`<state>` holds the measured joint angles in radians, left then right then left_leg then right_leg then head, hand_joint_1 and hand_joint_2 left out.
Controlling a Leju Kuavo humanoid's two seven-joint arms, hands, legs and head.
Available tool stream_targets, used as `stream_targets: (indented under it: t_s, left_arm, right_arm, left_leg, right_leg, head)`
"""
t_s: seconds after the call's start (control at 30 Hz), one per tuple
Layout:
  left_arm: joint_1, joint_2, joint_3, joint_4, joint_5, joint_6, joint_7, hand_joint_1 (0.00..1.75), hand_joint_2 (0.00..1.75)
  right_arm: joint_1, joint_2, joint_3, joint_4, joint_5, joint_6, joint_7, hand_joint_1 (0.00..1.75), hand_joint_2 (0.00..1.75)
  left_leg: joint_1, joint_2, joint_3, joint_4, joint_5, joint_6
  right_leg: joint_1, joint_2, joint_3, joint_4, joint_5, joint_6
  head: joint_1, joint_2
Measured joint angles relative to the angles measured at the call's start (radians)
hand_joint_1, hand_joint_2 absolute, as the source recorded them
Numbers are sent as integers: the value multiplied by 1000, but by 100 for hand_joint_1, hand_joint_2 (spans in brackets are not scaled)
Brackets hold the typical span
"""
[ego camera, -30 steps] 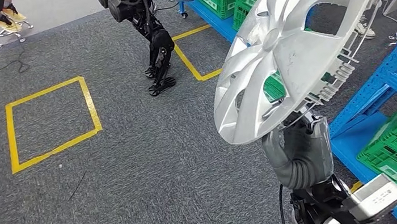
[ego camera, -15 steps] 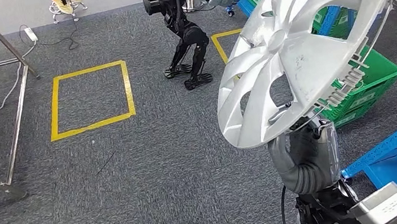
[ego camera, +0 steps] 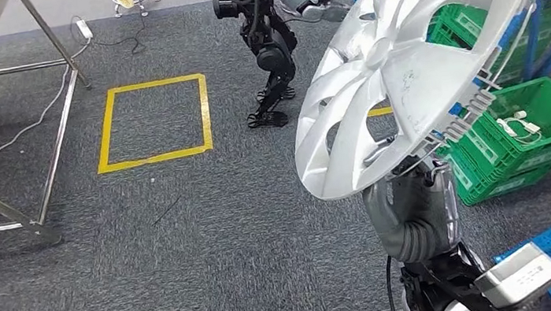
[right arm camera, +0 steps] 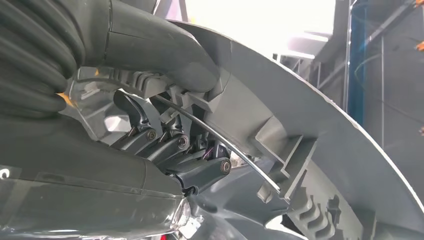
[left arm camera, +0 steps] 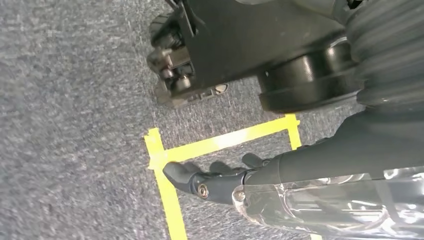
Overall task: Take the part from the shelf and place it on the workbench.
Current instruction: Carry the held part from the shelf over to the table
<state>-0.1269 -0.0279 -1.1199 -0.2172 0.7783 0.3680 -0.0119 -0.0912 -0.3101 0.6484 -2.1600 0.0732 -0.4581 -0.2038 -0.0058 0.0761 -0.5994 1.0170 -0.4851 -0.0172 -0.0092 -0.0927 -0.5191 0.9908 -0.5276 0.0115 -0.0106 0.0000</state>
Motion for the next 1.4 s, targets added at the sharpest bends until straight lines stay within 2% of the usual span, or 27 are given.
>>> stream_targets:
  t_s: [0.07, 0.1, 0.13, 0.2, 0.27, 0.3, 0.33, 0.4, 0.43, 0.47, 0.53, 0.57, 0.6, 0.63, 0.7, 0.77, 0.8, 0.87, 0.93, 1.0, 1.07, 1.13, 1.2, 1.27, 1.3, 1.33, 1.4]
  left_arm:
    - [1, 2, 0, 0, 0, 0, 0, 0, 175]
    - [0, 3, 0, 0, 0, 0, 0, 0, 175]
    - [0, 4, 0, 0, 0, 1, 0, 0, 175]
    - [-1, 4, 0, 0, 0, 0, 0, 0, 175]
    - [0, 5, 0, 0, 0, 0, 1, 0, 175]
    - [0, 5, 0, 0, 0, 0, 2, 0, 175]
    - [1, 5, 0, 0, 0, 0, 2, 0, 175]
    - [0, 5, 0, 0, 0, 0, 2, 0, 175]
    - [0, 4, 0, 0, 0, 0, 2, 0, 175]
    - [0, 4, 0, 0, 0, 0, 2, 0, 175]
    - [1, 4, 0, 0, 0, -1, 3, 0, 175]
    - [2, 4, 0, 0, 0, -1, 3, 0, 175]
    - [2, 5, 0, 0, 0, -1, 3, 0, 175]
    - [2, 6, 0, 0, 0, -1, 3, 0, 175]
    - [1, 7, 0, 0, 0, -1, 3, 0, 175]
    - [1, 7, 0, 0, 0, -2, 3, 0, 175]
    - [2, 7, 0, 0, 0, -2, 4, 0, 175]
    - [2, 8, 0, 0, 0, -3, 5, 0, 175]
    - [1, 9, 0, 0, 0, -3, 5, 0, 175]
    - [0, 8, 0, 0, 0, -3, 4, 0, 175]
    - [0, 8, 0, 0, 0, -3, 7, 0, 175]
    - [0, 10, 0, 0, 0, -5, 16, 0, 175]
    - [-2, 11, 0, 0, 0, -11, 31, 0, 175]
    - [-1, 11, 0, 0, 0, -18, 44, 0, 175]
    - [-1, 12, 0, 0, -1, -21, 50, 0, 175]
    - [0, 13, 0, 0, -2, -22, 54, 0, 175]
    - [0, 15, 0, 0, -4, -23, 61, 0, 175]
  right_arm:
    - [-1, 0, 0, 0, 0, -2, 0, 175, 175]
    - [0, 0, 0, 0, 0, -2, -1, 175, 175]
    - [0, 0, 0, 0, 0, -4, -2, 175, 175]
    - [2, 1, 0, 2, 0, -6, -5, 175, 175]
    - [3, 1, 0, 6, 0, -6, -8, 175, 175]
    - [4, 1, 0, 8, 0, -7, -9, 175, 175]
    - [4, 1, 0, 10, -1, -7, -9, 175, 175]
    - [4, 1, 0, 11, -1, -8, -10, 175, 175]
    - [4, 1, 0, 11, -1, -9, -10, 175, 175]
    - [4, 1, 0, 11, -1, -9, -11, 175, 175]
    - [4, 1, 0, 11, -1, -9, -12, 175, 175]
    - [4, 1, 0, 11, -1, -8, -12, 175, 175]
    - [3, 2, 0, 11, -1, -9, -12, 175, 175]
    - [3, 3, 0, 11, -1, -9, -12, 175, 175]
    - [4, 6, 0, 11, -1, -10, -12, 175, 175]
    - [4, 7, 0, 13, -1, -10, -12, 175, 175]
    - [4, 8, 0, 15, -1, -10, -12, 175, 175]
    - [5, 9, 1, 18, -1, -9, -12, 175, 175]
    - [5, 10, 1, 21, -1, -9, -12, 175, 175]
    - [4, 10, 1, 23, -3, -9, -12, 175, 175]
    - [5, 11, 2, 25, -8, -9, -12, 175, 175]
    - [9, 11, 2, 28, -17, -9, -13, 175, 175]
    - [21, 12, 2, 33, -27, -10, -16, 175, 175]
    - [35, 13, 4, 41, -37, -10, -20, 175, 175]
    - [40, 13, 5, 45, -41, -10, -21, 175, 175]
    - [43, 14, 7, 50, -46, -9, -22, 175, 175]
    - [45, 15, 10, 58, -51, -7, -23, 175, 175]
  left_leg:
    - [0, -24, -2, -3, 4, 13]
    - [1, -36, -1, -5, 6, 19]
    - [3, -48, 0, -7, 8, 25]
    - [3, -72, 1, -8, 9, 33]
    - [-2, -98, 4, -8, 9, 36]
    - [-4, -111, 6, -7, 8, 37]
    - [-6, -124, 9, -7, 8, 37]
    - [-8, -146, 11, -6, 7, 36]
    - [-8, -155, 9, -5, 7, 34]
    - [-7, -162, 5, -4, 8, 31]
    - [-2, -175, -3, -5, 13, 21]
    - [-1, -175, -7, -3, 12, 17]
    - [-3, -155, -11, 4, 6, 12]
    - [-4, -127, -23, 27, -11, 7]
    - [-1, -73, -72, 127, -69, -4]
    - [9, -68, -126, 238, -114, -13]
    - [13, -69, -135, 257, -113, -17]
    - [20, -61, -98, 189, -62, -23]
    - [19, -15, -31, 67, -14, -22]
    - [12, 13, -3, 13, -5, -11]
    - [7, -9, -5, 11, -4, 6]
    - [7, -34, -5, 8, 0, 19]
    - [6, -59, -4, 6, 2, 30]
    - [1, -86, -3, 7, 3, 36]
    - [-2, -100, -2, 7, 3, 38]
    - [-5, -113, -1, 7, 3, 38]
    - [-8, -137, 4, 7, 3, 38]
  right_leg:
    - [-4, -9, 3, 2, -9, 9]
    - [-6, 4, -1, 18, -24, 13]
    - [-8, 26, -15, 56, -49, 16]
    - [-9, 73, -71, 182, -111, 16]
    - [-7, 86, -122, 279, -134, 13]
    - [-7, 89, -127, 278, -117, 9]
    - [-6, 93, -116, 241, -83, 4]
    - [-4, 125, -73, 116, -3, -9]
    - [-3, 141, -55, 64, 20, -14]
    - [-2, 152, -44, 33, 28, -17]
    - [1, 146, -38, 16, 23, -18]
    - [0, 138, -37, 10, 25, -20]
    - [-1, 128, -34, 4, 28, -23]
    - [-2, 118, -31, -2, 31, -26]
    - [-1, 96, -26, -8, 34, -30]
    - [1, 73, -26, -7, 32, -32]
    - [1, 62, -26, -6, 30, -31]
    - [0, 43, -25, -3, 26, -25]
    - [2, 28, -22, 3, 19, -14]
    - [5, 13, -18, 9, 12, -2]
    - [3, -4, -16, 9, 7, 8]
    - [-3, 11, -22, 35, -18, 17]
    - [-7, 57, -61, 135, -77, 20]
    - [-6, 82, -122, 263, -129, 17]
    - [-5, 86, -140, 295, -131, 13]
    - [-4, 90, -142, 289, -113, 7]
    - [2, 106, -105, 184, -36, -8]
  head:
    - [4, 0]
    - [5, 0]
    - [9, 0]
    - [20, 0]
    - [28, 0]
    - [31, 0]
    - [34, 0]
    - [39, 0]
    - [41, 0]
    - [43, 0]
    - [45, 0]
    - [46, 0]
    - [45, 0]
    - [41, 0]
    - [29, 0]
    - [20, 0]
    - [17, 0]
    - [8, 0]
    - [1, 0]
    - [2, 0]
    - [6, 0]
    - [9, 0]
    - [16, 0]
    - [25, 0]
    - [29, 0]
    - [32, 0]
    - [36, 0]
